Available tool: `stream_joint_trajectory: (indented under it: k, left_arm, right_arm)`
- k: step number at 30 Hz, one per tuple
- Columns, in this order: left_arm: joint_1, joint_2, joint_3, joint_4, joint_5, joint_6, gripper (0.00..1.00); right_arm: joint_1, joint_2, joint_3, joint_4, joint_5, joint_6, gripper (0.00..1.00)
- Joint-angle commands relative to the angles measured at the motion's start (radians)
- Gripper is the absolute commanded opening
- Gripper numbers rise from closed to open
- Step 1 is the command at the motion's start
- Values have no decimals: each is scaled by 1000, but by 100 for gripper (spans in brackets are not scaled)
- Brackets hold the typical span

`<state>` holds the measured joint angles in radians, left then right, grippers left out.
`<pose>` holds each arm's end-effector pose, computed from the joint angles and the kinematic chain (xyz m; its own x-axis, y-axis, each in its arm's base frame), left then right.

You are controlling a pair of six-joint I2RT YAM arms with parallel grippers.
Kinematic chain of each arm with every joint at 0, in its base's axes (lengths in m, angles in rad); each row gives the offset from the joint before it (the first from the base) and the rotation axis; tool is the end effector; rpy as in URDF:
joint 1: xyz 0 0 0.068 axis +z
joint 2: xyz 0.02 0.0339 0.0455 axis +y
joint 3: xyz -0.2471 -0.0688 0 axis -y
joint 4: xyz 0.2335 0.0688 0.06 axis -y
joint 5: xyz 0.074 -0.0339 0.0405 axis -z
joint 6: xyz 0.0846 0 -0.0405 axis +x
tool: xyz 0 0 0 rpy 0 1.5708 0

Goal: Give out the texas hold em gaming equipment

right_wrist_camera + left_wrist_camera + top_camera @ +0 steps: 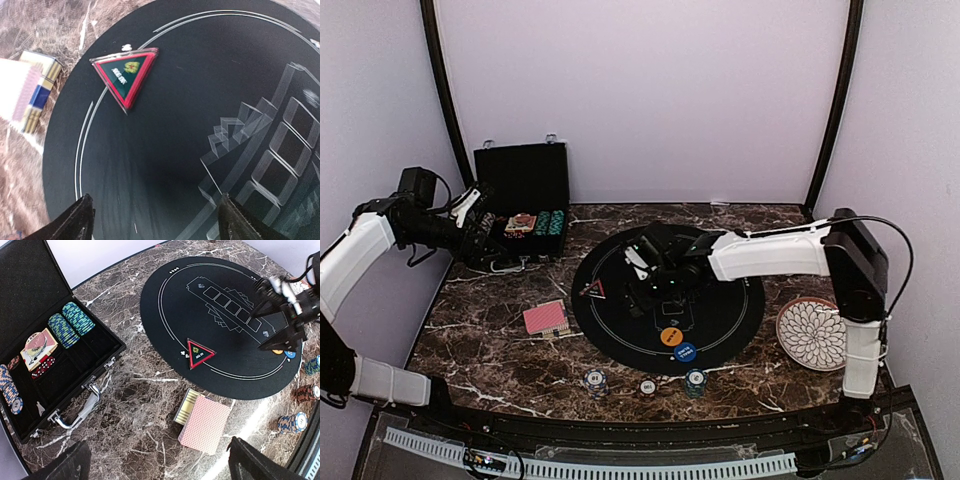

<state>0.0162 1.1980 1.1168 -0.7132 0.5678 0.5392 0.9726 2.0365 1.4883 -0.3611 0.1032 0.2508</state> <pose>0.2701 -0.0411 0.2808 -0.4257 0.4260 -0.7983 0.6779 0.7345 0.0305 0.2655 0.3741 0.1390 -0.6256 -0.4797 -0.6153 -0.6514 0.7551 0.0737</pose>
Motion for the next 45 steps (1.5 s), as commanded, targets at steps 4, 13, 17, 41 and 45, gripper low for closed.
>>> stream_joint_trajectory:
  k: [4, 13, 17, 41, 45]
  left_arm:
    - [-29, -15, -1, -23, 30, 13, 99]
    - [-44, -17, 9, 0, -4, -8, 99]
    - [-45, -22, 12, 9, -25, -11, 99]
    - [-45, -22, 28, -1, -55, -12, 99]
    - [-45, -27, 34, -16, -47, -5, 99]
  right_arm:
    - [38, -200, -251, -73, 104, 111, 87]
    - [85, -204, -334, -76, 76, 178, 81]
    - [89, -186, -353, -70, 82, 196, 77]
    - [-6, -63, -301, 2, 154, 240, 41]
    - [-54, 5, -202, 4, 194, 214, 35]
